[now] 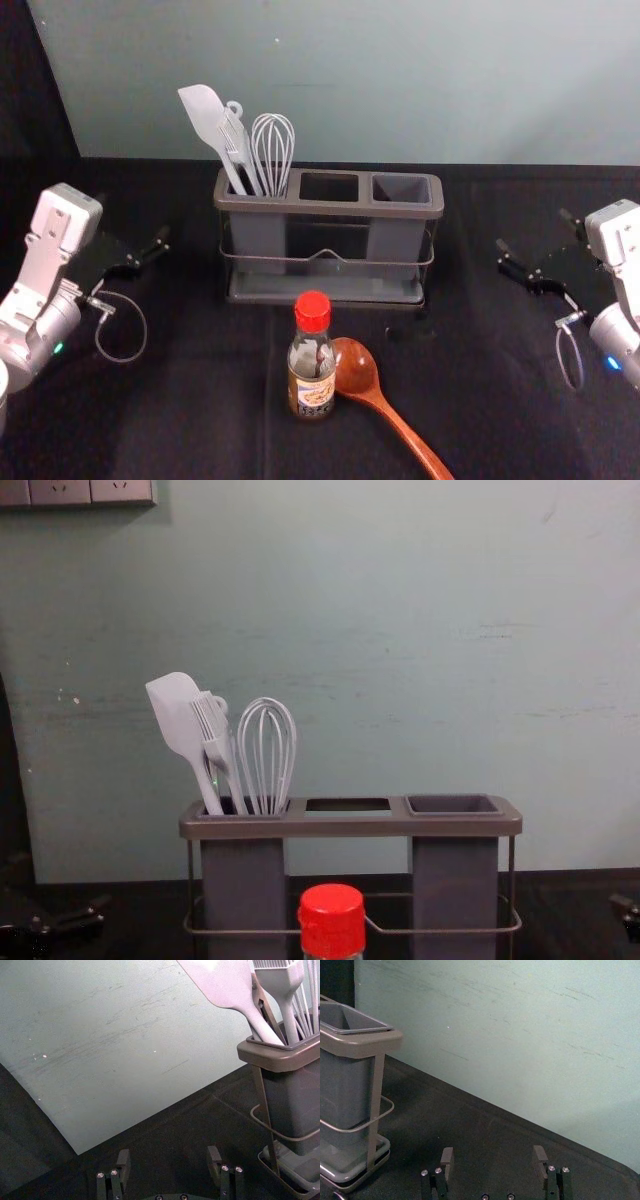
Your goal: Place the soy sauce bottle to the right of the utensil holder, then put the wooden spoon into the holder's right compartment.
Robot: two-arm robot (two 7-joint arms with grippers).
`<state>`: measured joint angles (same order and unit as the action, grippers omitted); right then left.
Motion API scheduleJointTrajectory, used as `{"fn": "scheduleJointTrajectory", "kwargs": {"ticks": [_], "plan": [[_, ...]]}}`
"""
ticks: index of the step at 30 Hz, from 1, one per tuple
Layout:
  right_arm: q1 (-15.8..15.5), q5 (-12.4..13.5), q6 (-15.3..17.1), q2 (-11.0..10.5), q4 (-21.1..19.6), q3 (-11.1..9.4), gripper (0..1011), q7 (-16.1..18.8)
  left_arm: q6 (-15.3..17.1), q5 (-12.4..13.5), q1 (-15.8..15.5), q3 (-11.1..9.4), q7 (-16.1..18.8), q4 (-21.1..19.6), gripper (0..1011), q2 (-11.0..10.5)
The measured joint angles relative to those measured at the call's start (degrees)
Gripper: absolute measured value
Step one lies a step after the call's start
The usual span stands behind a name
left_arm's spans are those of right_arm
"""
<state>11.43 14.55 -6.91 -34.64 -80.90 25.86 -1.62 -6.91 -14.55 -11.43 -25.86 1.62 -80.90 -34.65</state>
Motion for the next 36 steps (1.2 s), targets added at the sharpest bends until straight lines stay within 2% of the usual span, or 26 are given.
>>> {"fn": "scheduleJointTrajectory", "kwargs": {"ticks": [36], "plan": [[0.0,0.0,0.0,0.0,0.0,0.0,1004,0.0,0.0,0.0,0.0,0.0,0.0,0.0,1005,0.0]]}}
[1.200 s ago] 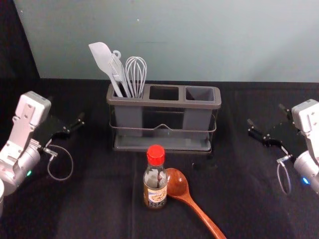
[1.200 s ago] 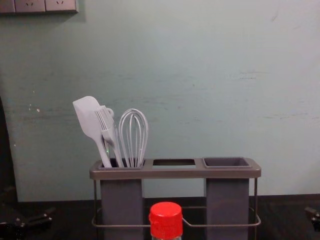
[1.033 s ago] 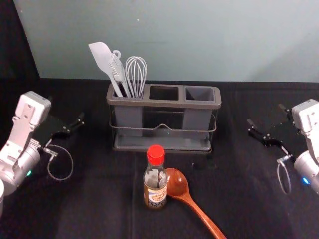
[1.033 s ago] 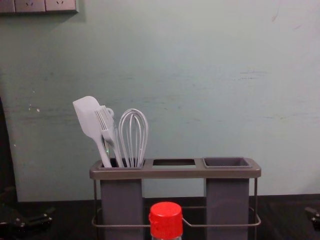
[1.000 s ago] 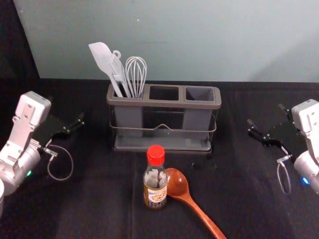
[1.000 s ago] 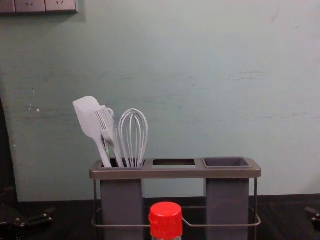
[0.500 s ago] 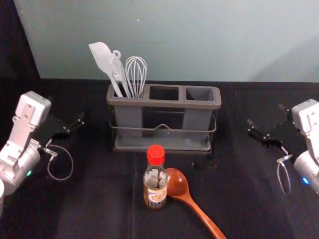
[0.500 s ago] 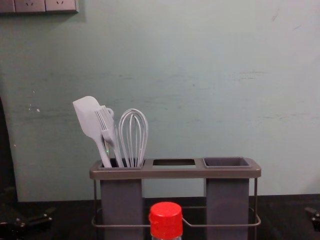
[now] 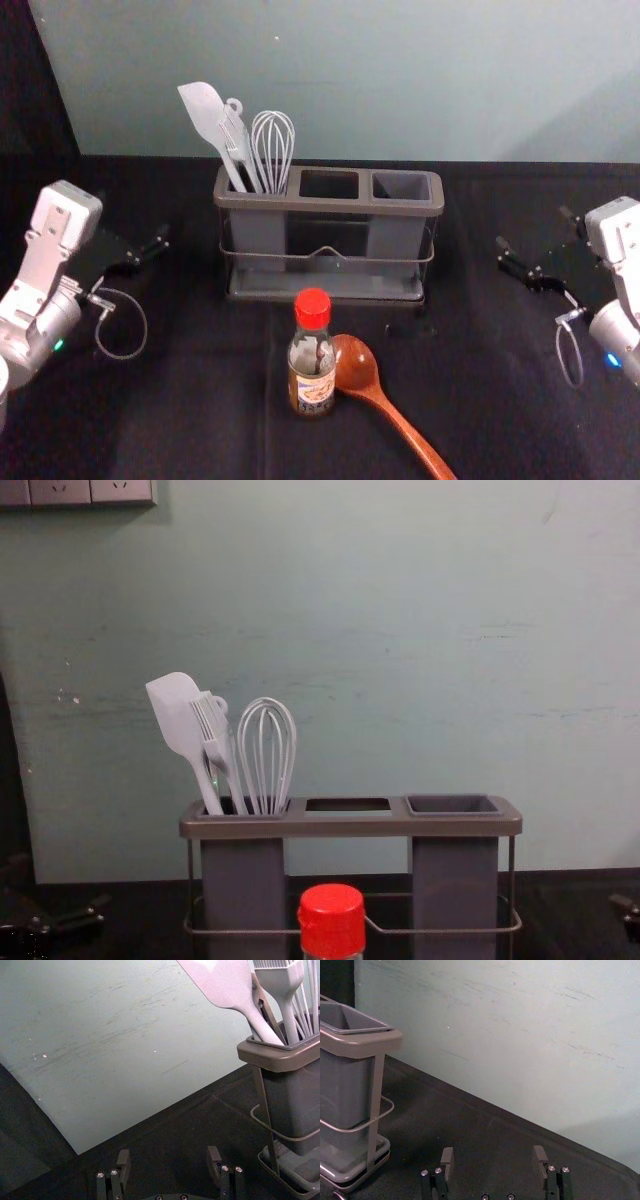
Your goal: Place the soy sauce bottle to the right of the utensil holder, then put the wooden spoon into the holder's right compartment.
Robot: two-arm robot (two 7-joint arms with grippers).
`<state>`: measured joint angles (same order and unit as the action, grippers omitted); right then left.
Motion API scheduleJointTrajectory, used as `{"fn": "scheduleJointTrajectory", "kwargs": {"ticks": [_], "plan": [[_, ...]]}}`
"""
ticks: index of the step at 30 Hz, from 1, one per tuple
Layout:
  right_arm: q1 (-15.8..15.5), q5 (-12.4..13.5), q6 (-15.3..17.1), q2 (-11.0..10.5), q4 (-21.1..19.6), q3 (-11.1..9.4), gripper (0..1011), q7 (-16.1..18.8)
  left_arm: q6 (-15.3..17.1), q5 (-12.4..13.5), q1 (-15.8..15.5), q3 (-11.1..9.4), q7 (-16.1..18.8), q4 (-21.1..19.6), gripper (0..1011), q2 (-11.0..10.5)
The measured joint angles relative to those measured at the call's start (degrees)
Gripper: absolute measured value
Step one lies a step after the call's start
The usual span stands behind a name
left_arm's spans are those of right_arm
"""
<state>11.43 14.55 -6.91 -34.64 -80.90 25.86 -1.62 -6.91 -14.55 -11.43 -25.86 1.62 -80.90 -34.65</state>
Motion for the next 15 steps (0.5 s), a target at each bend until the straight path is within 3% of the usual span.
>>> {"fn": "scheduleJointTrajectory", "kwargs": {"ticks": [9,15], "plan": [[-1.0,-0.5,-0.7,-0.7,-1.8,-1.4,1004,0.6,0.0,0.0,0.0,0.0,0.0,0.0,1005,0.0],[-4.6,0.9,-2.2,-2.8,-7.4,-4.1,1004,2.6,0.0,0.0,0.0,0.0,0.0,0.0,1005,0.0]]}}
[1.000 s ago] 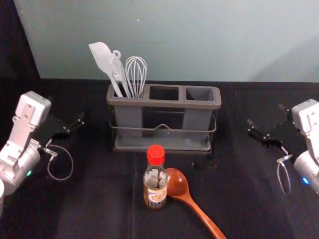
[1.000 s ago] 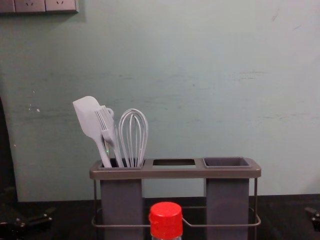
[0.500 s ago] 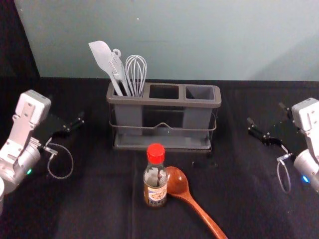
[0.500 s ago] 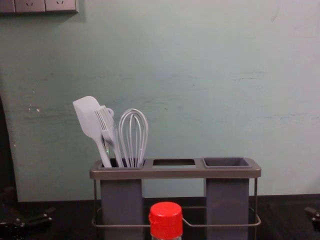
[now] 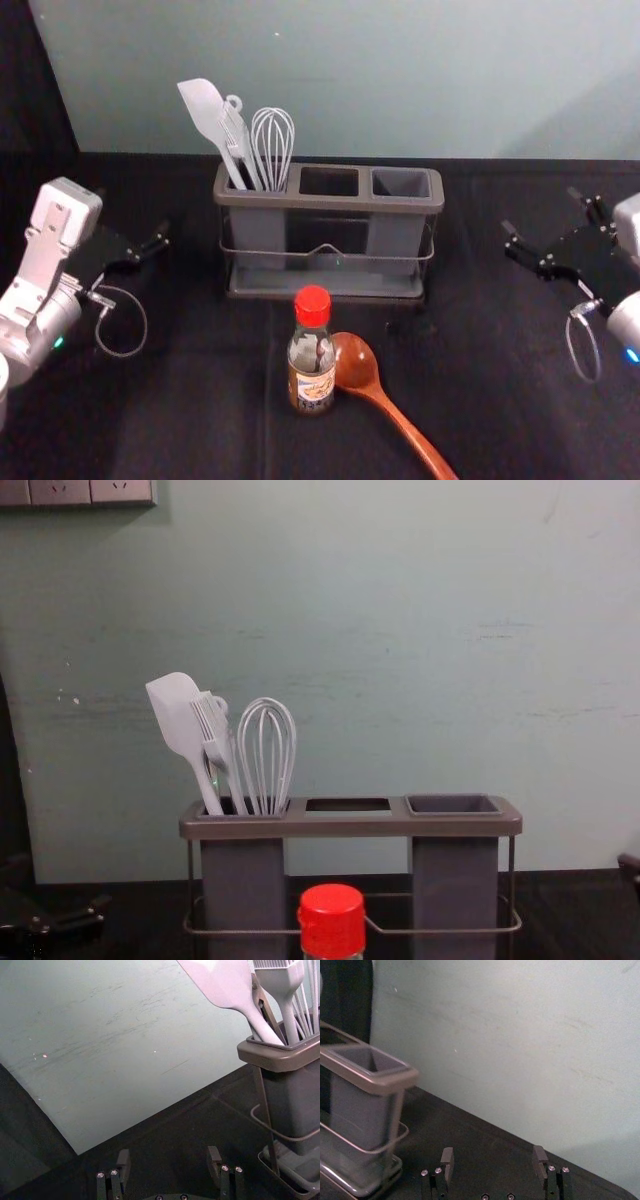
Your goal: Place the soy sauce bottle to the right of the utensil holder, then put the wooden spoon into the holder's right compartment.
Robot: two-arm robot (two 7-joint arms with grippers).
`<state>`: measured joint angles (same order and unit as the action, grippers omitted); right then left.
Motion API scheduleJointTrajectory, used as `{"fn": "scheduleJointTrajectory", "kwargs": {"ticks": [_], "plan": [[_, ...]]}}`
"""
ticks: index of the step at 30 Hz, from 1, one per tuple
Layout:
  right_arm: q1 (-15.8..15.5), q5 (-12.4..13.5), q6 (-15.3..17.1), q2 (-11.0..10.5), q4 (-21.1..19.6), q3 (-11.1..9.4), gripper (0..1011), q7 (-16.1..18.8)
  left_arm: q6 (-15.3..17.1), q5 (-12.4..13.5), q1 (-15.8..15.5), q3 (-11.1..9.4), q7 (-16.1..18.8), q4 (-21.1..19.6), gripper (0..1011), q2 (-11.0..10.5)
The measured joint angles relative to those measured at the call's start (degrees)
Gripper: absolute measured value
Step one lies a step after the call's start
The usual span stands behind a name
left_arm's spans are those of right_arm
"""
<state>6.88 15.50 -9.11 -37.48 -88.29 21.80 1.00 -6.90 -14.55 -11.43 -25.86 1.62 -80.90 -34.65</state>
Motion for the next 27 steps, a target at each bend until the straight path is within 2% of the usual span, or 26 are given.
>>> {"fn": "scheduleJointTrajectory", "kwargs": {"ticks": [7,13,17,20,23,27], "plan": [[-4.4,3.4,-1.8,-2.4,-5.6,-2.9,1004,3.3,0.0,0.0,0.0,0.0,0.0,0.0,1005,0.0],[-8.6,8.4,-3.6,-4.8,-10.0,-5.3,1004,8.5,0.0,0.0,0.0,0.0,0.0,0.0,1005,0.0],[-11.4,12.1,-4.6,-6.7,-12.7,-6.5,1004,13.5,0.0,0.0,0.0,0.0,0.0,0.0,1005,0.0],[-12.1,13.4,-4.7,-7.4,-13.6,-6.7,1004,15.7,0.0,0.0,0.0,0.0,0.0,0.0,1005,0.0],[-12.5,15.0,-4.7,-8.2,-14.2,-6.3,1004,19.6,0.0,0.0,0.0,0.0,0.0,0.0,1005,0.0],[-11.6,15.8,-4.1,-8.7,-14.4,-4.4,1004,25.2,0.0,0.0,0.0,0.0,0.0,0.0,1005,0.0]]}}
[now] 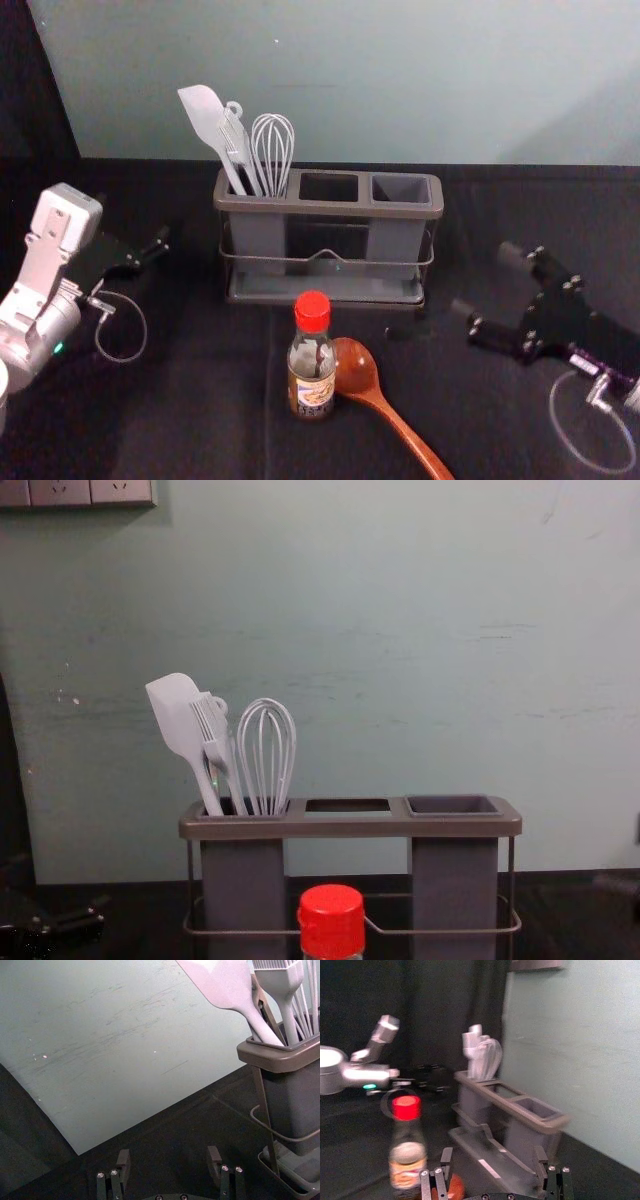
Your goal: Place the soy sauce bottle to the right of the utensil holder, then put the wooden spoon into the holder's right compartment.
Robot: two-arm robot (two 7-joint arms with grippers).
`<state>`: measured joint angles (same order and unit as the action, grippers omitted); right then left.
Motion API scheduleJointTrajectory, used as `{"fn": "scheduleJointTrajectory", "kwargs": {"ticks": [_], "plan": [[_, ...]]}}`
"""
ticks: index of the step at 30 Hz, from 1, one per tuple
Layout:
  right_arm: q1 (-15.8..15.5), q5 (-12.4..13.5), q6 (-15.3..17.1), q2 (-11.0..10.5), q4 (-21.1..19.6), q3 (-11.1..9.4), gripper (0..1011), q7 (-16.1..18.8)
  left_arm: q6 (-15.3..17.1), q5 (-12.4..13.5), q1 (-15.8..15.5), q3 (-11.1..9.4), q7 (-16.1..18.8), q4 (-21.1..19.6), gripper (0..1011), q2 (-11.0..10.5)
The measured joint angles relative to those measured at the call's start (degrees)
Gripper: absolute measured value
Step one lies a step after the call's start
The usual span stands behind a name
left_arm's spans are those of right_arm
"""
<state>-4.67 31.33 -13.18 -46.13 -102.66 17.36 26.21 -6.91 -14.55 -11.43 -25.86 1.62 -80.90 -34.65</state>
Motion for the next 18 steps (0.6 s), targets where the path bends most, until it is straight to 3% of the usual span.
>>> {"fn": "scheduleJointTrajectory", "kwargs": {"ticks": [7,18], "plan": [[2.5,0.8,1.8,1.5,1.2,3.0,1004,6.4,0.0,0.0,0.0,0.0,0.0,0.0,1005,0.0],[6.3,0.5,4.8,5.0,3.1,6.2,1004,11.9,0.0,0.0,0.0,0.0,0.0,0.0,1005,0.0]]}}
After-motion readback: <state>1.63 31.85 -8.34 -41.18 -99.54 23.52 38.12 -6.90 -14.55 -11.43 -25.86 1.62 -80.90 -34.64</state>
